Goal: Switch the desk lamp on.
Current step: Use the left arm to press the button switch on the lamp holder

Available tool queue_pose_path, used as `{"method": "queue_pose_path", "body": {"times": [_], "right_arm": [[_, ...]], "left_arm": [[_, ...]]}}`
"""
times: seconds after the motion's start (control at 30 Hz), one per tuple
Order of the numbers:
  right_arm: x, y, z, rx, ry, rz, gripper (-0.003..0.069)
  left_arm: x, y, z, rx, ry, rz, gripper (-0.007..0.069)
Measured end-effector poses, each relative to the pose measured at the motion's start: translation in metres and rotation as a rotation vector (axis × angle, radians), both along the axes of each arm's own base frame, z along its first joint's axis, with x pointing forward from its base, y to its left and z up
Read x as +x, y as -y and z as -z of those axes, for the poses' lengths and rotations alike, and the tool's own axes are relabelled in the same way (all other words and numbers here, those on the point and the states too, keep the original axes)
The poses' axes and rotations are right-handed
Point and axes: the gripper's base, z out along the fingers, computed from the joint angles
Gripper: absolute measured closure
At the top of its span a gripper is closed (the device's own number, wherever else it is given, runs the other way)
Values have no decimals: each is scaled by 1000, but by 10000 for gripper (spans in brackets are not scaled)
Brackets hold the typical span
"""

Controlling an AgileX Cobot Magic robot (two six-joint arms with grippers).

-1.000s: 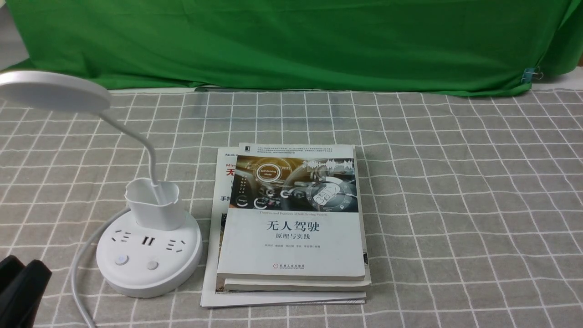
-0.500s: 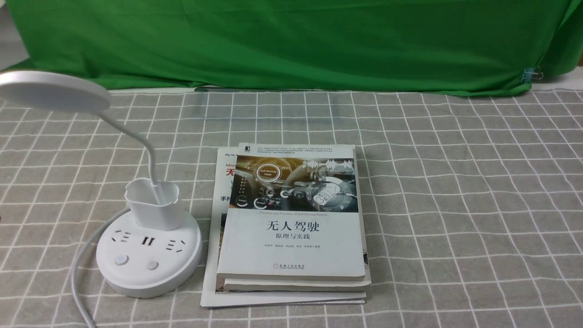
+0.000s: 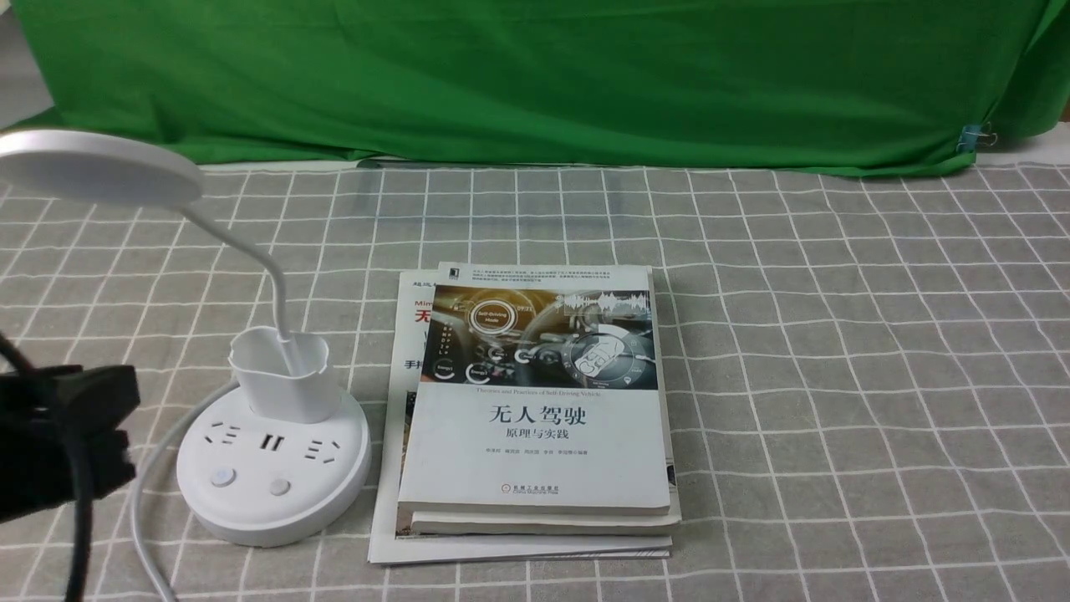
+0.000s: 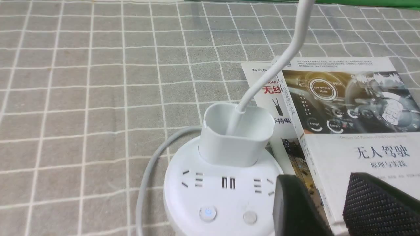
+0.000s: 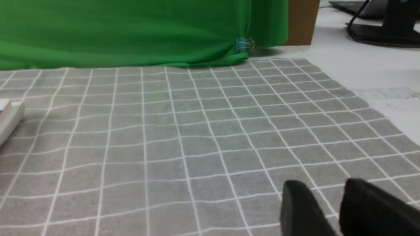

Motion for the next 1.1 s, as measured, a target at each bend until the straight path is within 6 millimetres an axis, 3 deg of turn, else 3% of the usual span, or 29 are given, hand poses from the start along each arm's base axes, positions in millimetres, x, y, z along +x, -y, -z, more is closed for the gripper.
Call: {"method": "queue_pose_path", "body": {"times": [0.23,0.47,0.57,0.77,0.9,1.1], "right_arm": [[0,0,0,0,0,0,414],[0,0,0,0,0,0,414],[0,0,0,0,0,0,414],[0,0,0,0,0,0,414],[0,0,0,0,0,0,414],[0,0,0,0,0,0,414]], "left_arm": [[24,7,17,-21,-100,-7,401],[57,18,49,-26,-326,-5,410],[72,22,66,4,-453,1,481],[93,24,79,75,-509,13,604],[99,26,90,128,-551,35,617],[95,46,93,199,-538,69,619]]}}
